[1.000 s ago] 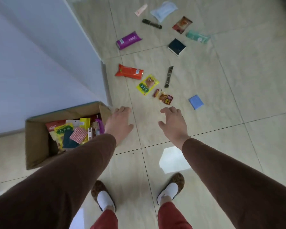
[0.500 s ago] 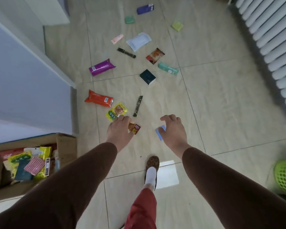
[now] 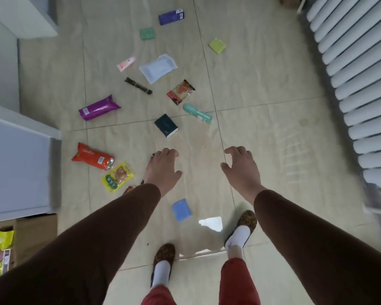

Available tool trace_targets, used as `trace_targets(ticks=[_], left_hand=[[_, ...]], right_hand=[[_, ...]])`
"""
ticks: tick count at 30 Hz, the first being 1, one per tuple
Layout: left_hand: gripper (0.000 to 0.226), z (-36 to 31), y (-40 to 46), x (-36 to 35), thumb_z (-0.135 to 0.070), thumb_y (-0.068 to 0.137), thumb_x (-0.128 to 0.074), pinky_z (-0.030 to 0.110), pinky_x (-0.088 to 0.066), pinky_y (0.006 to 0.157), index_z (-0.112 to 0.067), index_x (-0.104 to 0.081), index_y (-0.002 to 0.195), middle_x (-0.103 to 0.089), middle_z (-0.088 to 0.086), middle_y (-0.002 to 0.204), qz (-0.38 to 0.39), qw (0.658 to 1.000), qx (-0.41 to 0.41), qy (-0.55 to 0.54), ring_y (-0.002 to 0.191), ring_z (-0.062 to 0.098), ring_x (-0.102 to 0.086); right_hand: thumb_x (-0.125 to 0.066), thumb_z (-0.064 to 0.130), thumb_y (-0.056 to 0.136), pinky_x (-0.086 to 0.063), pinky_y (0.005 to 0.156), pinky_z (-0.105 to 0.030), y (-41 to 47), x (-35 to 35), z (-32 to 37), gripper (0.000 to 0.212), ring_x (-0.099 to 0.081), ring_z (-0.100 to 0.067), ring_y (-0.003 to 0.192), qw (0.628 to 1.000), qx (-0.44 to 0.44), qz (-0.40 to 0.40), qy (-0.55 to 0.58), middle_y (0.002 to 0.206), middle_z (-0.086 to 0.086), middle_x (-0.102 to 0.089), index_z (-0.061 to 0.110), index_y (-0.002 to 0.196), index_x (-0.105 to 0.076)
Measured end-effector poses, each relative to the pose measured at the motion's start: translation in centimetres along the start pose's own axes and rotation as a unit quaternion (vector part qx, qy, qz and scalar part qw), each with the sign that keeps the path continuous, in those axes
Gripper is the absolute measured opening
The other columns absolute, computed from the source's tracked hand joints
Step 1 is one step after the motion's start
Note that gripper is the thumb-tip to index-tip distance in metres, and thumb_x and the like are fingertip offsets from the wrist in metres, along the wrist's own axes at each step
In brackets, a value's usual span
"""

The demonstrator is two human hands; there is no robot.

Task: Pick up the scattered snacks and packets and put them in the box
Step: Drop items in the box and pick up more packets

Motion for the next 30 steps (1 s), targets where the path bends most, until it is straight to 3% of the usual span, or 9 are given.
trace_targets(ticks=[10,19,30], left_hand=[[0.052,-11.5,14.7,0.8,-0.03,0.087,-0.069,0.038,-0.043,0.102,-0.018,-0.049,0.133,-0.052,0.001,0.131,-0.039,0.997,0.063,-0.037,0.123,0.021,-0.048],[0.051,-13.6,31.1,6.2,-0.03,0.084,-0.07,0.038,-0.045,0.096,-0.018,-0.05,0.129,-0.054,0.0,0.124,-0.082,0.988,0.101,-0.086,0.117,0.022,-0.049],[0.047,-12.4,51.3,10.1,-0.026,0.08,-0.069,0.035,-0.042,0.087,-0.016,-0.053,0.123,-0.055,0.002,0.117,-0.064,0.989,0.114,-0.075,0.108,0.022,-0.051]], right_hand=[[-0.059,0.022,0.094,-0.047,0.093,-0.035,17.8,9.8,-8.0,0.041,-0.046,-0.021,0.122,0.998,0.063,0.02,-0.025,0.13,-0.001,-0.053,0.019,0.134,-0.053],[-0.06,0.022,0.094,-0.045,0.101,-0.035,36.2,15.4,-3.8,0.047,-0.048,-0.022,0.122,0.991,0.12,0.045,-0.034,0.134,-0.003,-0.053,0.016,0.139,-0.048],[-0.059,0.023,0.095,-0.042,0.101,-0.035,58.6,17.7,-0.9,0.049,-0.046,-0.022,0.124,0.985,0.135,0.091,-0.062,0.137,-0.005,-0.05,0.014,0.142,-0.046]])
Point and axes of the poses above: each hand's wrist, its own y-axis towards the middle knuckle, its own x-axis out of the back of the hand, z = x × y, the point moved 1 cm from there along y, towards the middle knuckle
